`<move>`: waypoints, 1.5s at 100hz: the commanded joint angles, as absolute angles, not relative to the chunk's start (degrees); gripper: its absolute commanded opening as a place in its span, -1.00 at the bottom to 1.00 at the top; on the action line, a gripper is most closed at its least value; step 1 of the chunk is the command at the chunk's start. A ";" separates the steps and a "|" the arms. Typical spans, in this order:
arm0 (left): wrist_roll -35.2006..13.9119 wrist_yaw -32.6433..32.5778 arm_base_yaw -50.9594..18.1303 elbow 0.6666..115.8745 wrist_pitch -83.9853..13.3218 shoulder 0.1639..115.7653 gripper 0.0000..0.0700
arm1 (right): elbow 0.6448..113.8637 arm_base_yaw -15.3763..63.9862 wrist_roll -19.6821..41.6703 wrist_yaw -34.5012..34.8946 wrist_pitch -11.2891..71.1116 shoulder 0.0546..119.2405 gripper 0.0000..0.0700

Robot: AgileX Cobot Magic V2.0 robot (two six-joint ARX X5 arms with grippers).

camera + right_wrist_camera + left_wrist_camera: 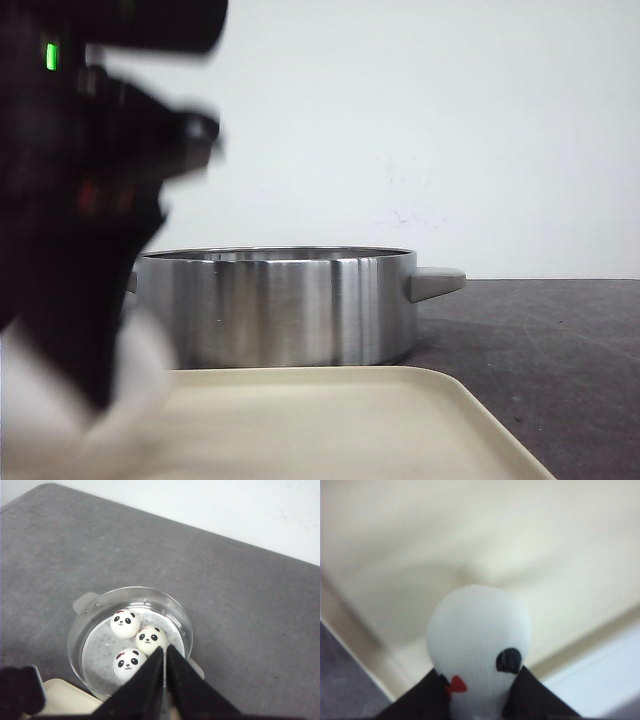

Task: Steam buns
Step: 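Lift the last bun with the left gripper and carry it to the pot, then lower the bun into the steamer and open the left gripper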

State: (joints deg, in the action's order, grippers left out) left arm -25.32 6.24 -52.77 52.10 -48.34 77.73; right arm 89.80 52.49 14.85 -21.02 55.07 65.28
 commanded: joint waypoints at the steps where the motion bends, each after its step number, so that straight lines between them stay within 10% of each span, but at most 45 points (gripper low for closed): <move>1: -24.43 6.20 -53.54 57.14 -48.07 75.46 -1.00 | 90.85 53.12 14.50 -21.06 54.78 65.84 -1.00; 61: -7.86 -1.58 -39.72 87.83 -54.17 85.49 -1.00 | 90.80 53.12 14.26 -21.08 54.54 65.87 -1.00; 128: -6.55 -1.56 -33.71 87.81 -52.95 109.40 -0.98 | 90.76 53.12 14.70 -21.47 58.70 65.89 -1.00; 138: -7.01 -1.58 -33.82 87.81 -52.27 109.78 -0.45 | 90.76 53.12 15.03 -21.54 59.29 65.89 -1.00; 150: -7.81 -1.58 -33.80 88.05 -51.55 109.73 0.77 | 90.76 53.12 15.03 -21.61 59.20 65.89 -1.00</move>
State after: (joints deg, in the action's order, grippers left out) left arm -7.09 -1.56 -33.30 86.63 -51.53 109.10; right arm 89.80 52.49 14.83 -21.26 59.61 65.28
